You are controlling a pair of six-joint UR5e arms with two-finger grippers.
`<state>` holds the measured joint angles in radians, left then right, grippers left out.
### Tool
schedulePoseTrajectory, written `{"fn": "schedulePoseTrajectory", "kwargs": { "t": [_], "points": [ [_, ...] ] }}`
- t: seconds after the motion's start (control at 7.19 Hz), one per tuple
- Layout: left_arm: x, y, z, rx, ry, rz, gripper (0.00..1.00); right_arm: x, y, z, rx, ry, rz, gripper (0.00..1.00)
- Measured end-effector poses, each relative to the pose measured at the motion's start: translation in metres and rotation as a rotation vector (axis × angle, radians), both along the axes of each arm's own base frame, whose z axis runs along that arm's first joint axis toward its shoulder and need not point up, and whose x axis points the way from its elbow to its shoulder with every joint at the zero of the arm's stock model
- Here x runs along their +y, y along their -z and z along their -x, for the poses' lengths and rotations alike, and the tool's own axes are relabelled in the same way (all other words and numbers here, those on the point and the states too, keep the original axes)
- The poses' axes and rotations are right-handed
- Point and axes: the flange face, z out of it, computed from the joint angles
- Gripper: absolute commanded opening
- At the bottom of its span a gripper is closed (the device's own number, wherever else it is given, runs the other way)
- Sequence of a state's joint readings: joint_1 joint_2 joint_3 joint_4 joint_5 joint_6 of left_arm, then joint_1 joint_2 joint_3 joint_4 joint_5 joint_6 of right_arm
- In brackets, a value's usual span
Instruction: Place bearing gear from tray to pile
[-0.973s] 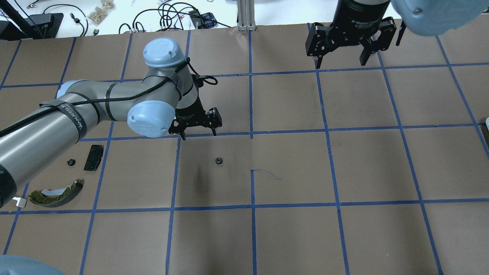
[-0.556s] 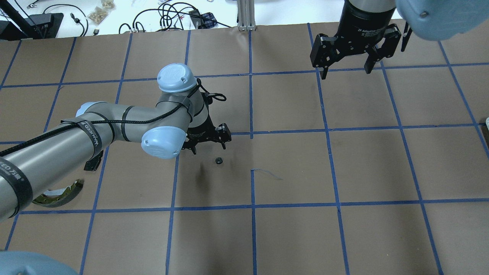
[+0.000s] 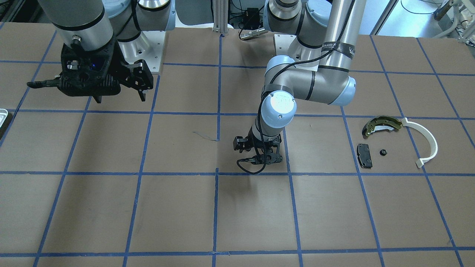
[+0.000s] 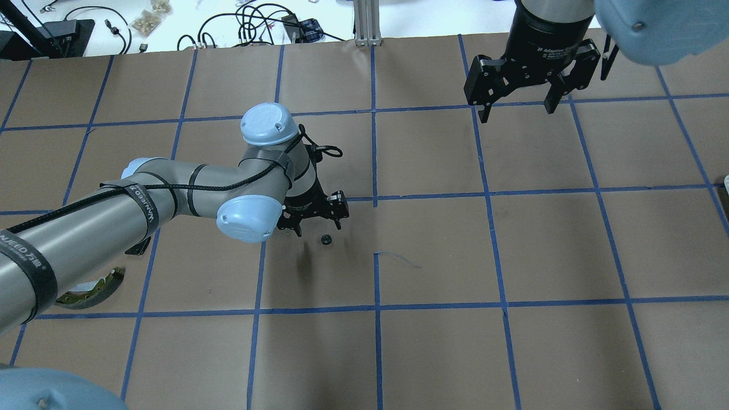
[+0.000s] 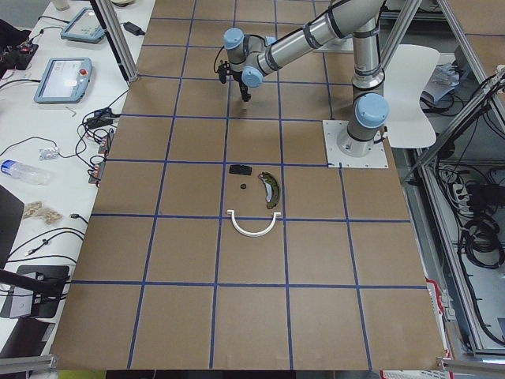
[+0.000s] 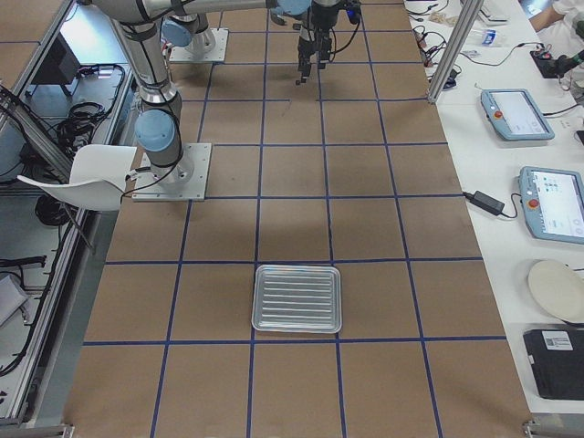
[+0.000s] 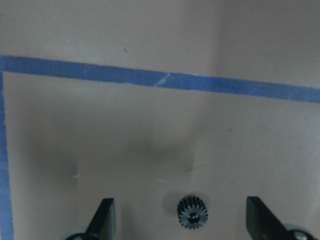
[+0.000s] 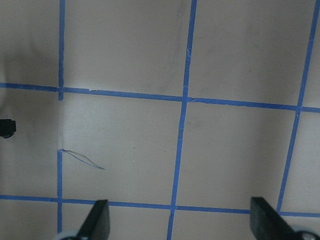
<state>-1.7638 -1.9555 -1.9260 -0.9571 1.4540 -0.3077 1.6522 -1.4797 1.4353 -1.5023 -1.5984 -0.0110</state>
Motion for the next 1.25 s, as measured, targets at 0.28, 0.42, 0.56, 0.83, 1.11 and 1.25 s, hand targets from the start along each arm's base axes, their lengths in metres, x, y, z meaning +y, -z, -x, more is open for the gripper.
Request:
{"fn": "schedulePoseTrajectory", "kwargs": {
  "t": [0.28, 0.42, 0.56, 0.83, 1.11, 1.25],
  "points": [
    [0.001, 0.005, 0.002, 0.012, -0.001, -0.012, 0.71, 0.0, -0.002, 0.0, -0.005, 0.001, 0.01, 1.0],
    [0.001, 0.008, 0.003, 0.016, -0.003, -0.018, 0.69, -0.001, -0.003, 0.0, -0.007, 0.001, 0.014, 1.0],
    [0.001, 0.01, 0.003, 0.017, -0.003, -0.024, 0.47, -0.001, -0.002, 0.001, -0.007, -0.001, 0.014, 1.0],
    [0.001, 0.013, 0.003, 0.017, -0.001, -0.029, 0.0, -0.002, 0.001, 0.001, -0.007, -0.005, 0.006, 1.0],
    [0.001, 0.013, 0.004, 0.025, 0.002, -0.032, 0.0, -0.001, 0.007, 0.001, -0.006, -0.007, -0.004, 1.0],
    [0.0, 0.012, 0.004, 0.03, 0.007, -0.031, 0.0, -0.001, 0.01, 0.001, -0.006, -0.007, -0.009, 1.0]
  ]
}}
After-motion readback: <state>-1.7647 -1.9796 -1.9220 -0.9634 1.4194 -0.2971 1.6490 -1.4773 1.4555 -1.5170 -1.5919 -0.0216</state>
